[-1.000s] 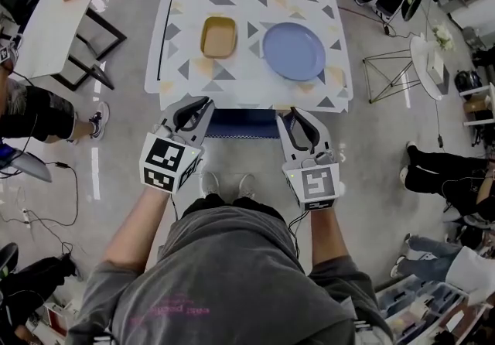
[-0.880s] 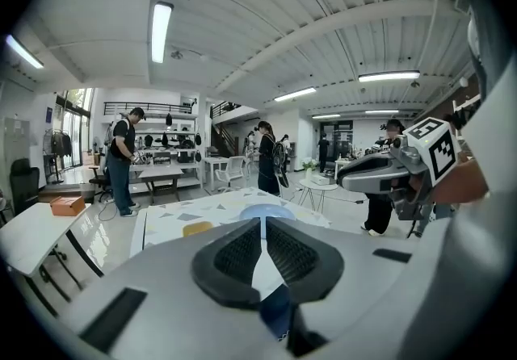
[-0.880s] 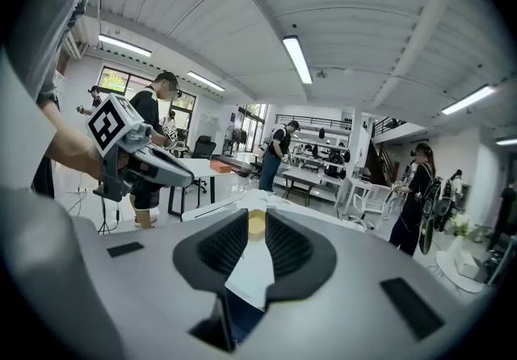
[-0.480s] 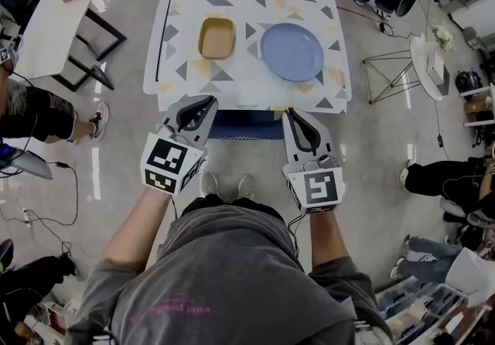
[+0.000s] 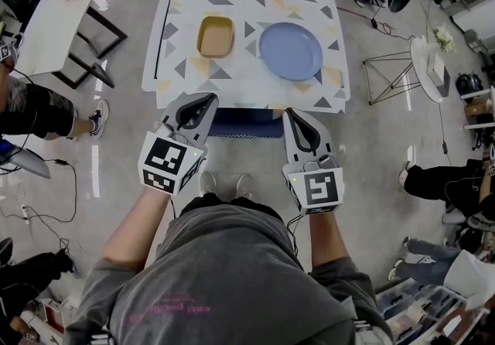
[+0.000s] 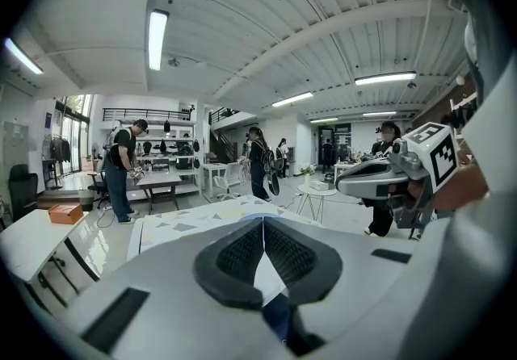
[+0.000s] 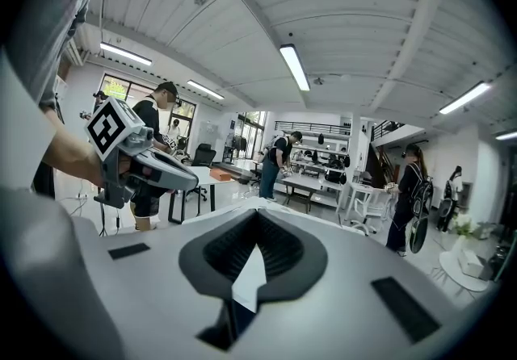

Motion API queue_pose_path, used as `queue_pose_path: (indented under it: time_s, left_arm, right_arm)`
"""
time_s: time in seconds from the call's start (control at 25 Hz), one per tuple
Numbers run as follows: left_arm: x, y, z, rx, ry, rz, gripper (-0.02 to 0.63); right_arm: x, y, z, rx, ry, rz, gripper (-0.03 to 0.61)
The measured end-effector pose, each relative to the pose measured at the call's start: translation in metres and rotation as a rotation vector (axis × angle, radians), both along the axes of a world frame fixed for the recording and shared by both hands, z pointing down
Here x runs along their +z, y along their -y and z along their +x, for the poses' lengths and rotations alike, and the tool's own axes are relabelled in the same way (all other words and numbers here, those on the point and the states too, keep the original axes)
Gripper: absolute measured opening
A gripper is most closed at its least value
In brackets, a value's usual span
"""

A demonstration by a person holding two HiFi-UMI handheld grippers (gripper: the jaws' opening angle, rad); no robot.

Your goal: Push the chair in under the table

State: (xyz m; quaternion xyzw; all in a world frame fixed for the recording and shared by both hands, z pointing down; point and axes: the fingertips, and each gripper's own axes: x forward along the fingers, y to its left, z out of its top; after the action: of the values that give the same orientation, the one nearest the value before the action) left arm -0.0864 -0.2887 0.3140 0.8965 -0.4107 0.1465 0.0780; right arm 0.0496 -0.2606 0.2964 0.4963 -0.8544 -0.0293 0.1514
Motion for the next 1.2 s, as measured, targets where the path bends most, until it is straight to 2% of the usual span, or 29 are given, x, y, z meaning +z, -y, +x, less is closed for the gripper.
queue_pose_path:
  time_s: [0.36, 1.2]
  left_arm:
    - [-0.008, -0.006, 0.009, 0.002, -0.017, 0.023, 0.002]
    - [-0.003, -0.011, 0.019, 0.014, -0.014, 0.011, 0.002]
  right_arm:
    - [-0.001, -0.004, 0.005, -0.002, 0.051, -0.022, 0.004]
    - [0.009, -0.001, 0.015, -0.013, 0.058, -0.046, 0.003]
